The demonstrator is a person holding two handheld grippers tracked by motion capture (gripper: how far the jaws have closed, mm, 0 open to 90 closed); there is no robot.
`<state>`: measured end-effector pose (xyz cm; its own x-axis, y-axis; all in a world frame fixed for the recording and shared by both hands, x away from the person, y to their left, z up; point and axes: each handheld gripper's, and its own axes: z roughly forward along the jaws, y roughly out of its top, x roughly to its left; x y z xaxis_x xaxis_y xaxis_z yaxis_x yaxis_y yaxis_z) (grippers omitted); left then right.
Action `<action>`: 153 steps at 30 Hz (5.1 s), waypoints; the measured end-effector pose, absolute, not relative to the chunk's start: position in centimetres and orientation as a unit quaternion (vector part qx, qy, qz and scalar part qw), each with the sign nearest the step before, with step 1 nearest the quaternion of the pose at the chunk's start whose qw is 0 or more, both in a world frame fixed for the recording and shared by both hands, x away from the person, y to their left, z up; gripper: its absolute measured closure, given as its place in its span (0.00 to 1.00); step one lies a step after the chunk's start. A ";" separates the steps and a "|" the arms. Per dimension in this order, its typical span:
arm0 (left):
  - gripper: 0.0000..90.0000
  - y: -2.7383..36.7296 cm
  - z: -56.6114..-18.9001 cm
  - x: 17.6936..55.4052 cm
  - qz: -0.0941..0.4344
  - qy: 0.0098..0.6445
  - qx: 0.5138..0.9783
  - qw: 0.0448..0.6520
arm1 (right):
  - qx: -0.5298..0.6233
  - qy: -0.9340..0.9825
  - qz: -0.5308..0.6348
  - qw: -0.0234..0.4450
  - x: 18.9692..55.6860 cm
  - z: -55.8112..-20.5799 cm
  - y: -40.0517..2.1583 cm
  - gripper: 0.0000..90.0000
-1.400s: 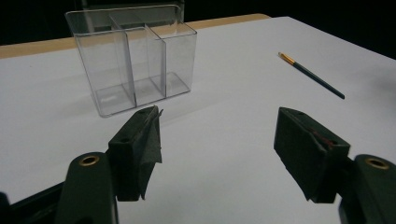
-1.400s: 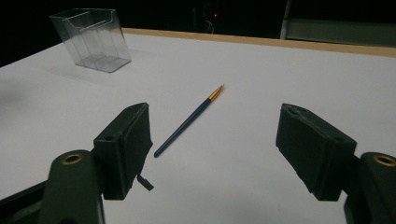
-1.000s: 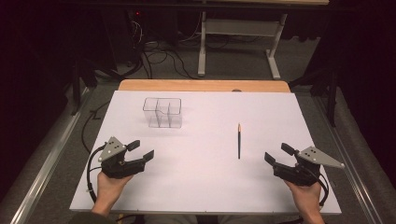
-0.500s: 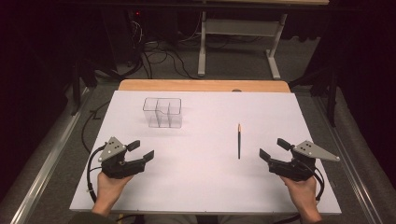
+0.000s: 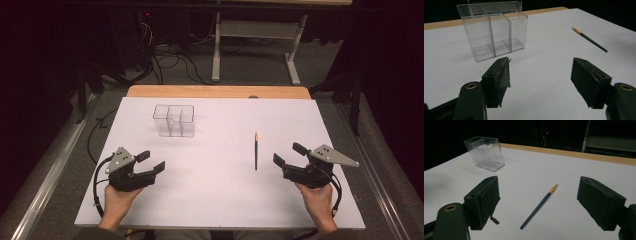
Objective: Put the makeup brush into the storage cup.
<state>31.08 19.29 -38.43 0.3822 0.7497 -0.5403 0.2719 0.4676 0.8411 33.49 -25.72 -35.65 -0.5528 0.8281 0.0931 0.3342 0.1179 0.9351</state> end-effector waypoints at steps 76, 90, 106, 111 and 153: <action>0.34 18.7 -38.7 31.1 0.170 0.519 0.504 0.669 | 0.406 0.727 0.498 0.240 42.8 -34.1 -19.2 0.22; 0.34 18.7 -38.7 31.0 0.169 0.519 0.504 0.669 | 0.412 0.737 0.479 0.240 43.0 -33.7 -19.1 0.23; 0.34 18.8 -38.7 31.0 0.168 0.520 0.500 0.672 | 0.422 0.753 0.449 0.231 43.4 -33.2 -19.3 0.24; 0.34 18.8 -38.6 31.0 0.168 0.520 0.500 0.672 | 0.427 0.758 0.439 0.225 43.5 -33.1 -19.3 0.25; 0.34 18.8 -38.6 31.1 0.169 0.519 0.500 0.672 | 0.459 0.826 0.287 0.155 45.1 -31.0 -18.6 0.32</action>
